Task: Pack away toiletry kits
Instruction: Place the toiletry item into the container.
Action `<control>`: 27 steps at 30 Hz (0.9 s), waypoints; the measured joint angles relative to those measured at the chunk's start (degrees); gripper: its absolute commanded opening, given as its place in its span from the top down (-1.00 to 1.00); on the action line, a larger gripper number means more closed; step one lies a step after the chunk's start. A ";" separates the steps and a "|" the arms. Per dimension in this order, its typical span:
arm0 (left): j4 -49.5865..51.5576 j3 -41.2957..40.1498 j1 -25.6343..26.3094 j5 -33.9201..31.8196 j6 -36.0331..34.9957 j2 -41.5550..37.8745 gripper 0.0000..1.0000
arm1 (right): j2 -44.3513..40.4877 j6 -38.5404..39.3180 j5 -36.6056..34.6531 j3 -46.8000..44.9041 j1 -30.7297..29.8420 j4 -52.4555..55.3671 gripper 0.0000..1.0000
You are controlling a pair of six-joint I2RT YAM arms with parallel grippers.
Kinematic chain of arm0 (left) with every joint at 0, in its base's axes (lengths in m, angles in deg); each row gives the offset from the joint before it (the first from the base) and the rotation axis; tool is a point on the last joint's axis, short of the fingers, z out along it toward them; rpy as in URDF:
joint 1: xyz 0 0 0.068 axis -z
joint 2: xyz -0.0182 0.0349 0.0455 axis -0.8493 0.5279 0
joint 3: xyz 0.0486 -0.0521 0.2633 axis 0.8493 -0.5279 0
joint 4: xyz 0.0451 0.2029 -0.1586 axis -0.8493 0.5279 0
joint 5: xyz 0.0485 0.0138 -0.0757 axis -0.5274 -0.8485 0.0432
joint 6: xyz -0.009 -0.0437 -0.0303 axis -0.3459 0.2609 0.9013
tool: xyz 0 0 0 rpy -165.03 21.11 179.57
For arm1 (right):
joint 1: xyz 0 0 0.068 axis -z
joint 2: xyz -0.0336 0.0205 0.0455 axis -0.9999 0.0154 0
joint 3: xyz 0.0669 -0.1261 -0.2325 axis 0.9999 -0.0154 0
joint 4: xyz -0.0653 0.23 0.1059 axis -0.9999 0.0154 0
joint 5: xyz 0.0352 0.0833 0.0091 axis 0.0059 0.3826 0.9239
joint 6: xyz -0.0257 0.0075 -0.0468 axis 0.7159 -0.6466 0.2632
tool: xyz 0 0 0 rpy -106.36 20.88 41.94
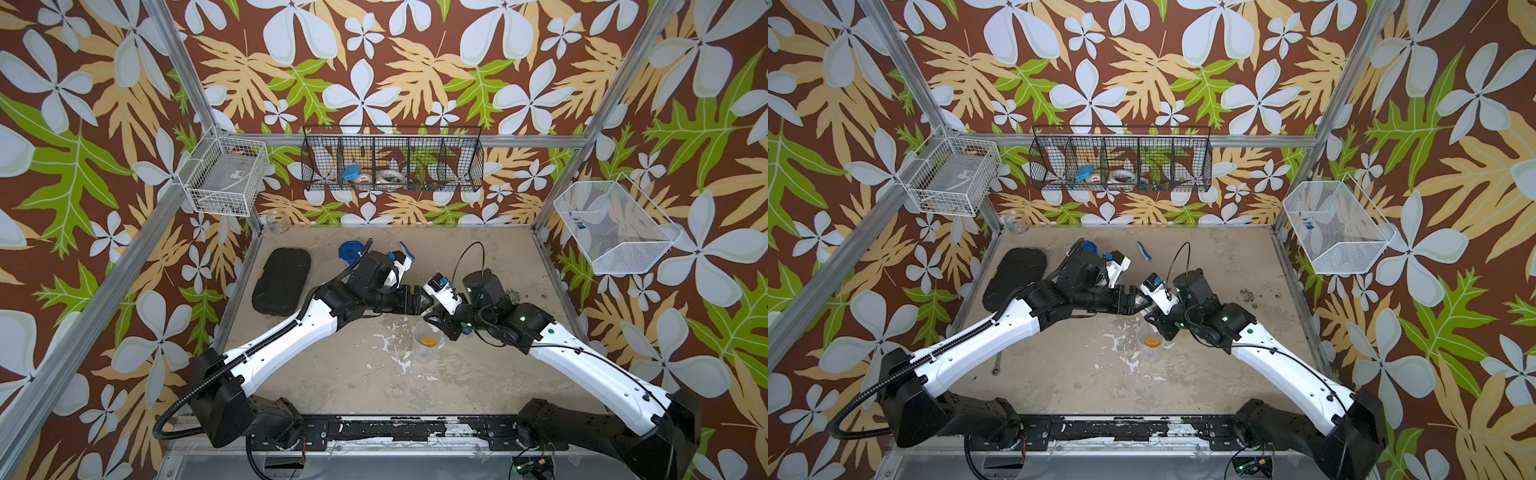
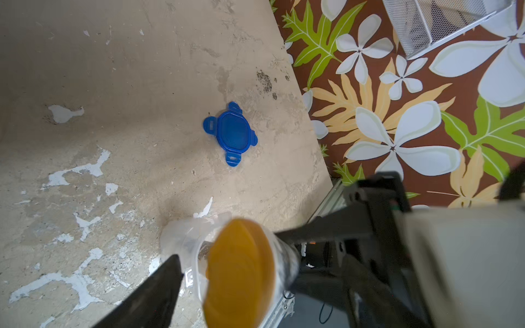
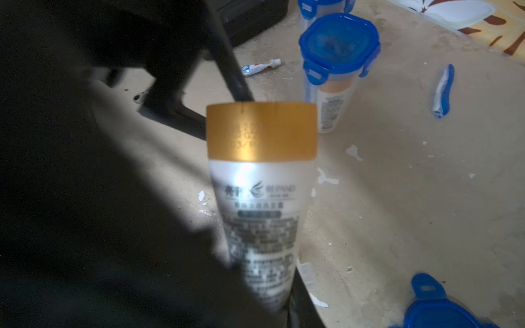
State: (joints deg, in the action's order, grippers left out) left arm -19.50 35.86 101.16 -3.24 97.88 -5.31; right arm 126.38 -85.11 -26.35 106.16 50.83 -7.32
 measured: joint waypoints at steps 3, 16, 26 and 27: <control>-2.36 -1.90 -0.02 1.33 1.11 0.02 -0.13 | -1.92 -1.46 0.66 -1.66 -1.20 -1.05 0.69; -7.91 -4.02 0.02 4.31 2.56 -2.67 1.00 | -5.90 -3.82 0.83 -4.50 -1.81 -3.06 -0.19; -5.09 -1.86 1.25 -4.22 -3.72 -3.06 1.00 | -16.63 -12.26 -7.28 -11.65 1.53 -3.65 -0.78; -5.05 -1.60 1.62 -5.33 -4.52 -2.89 1.00 | -18.47 -13.62 -8.44 -12.50 2.97 -3.82 -0.80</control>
State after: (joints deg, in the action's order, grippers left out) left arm -24.55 34.26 102.78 -8.57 93.36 -8.19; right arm 107.91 -98.73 -34.79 93.66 53.81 -11.15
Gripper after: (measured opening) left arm 0.226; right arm 0.885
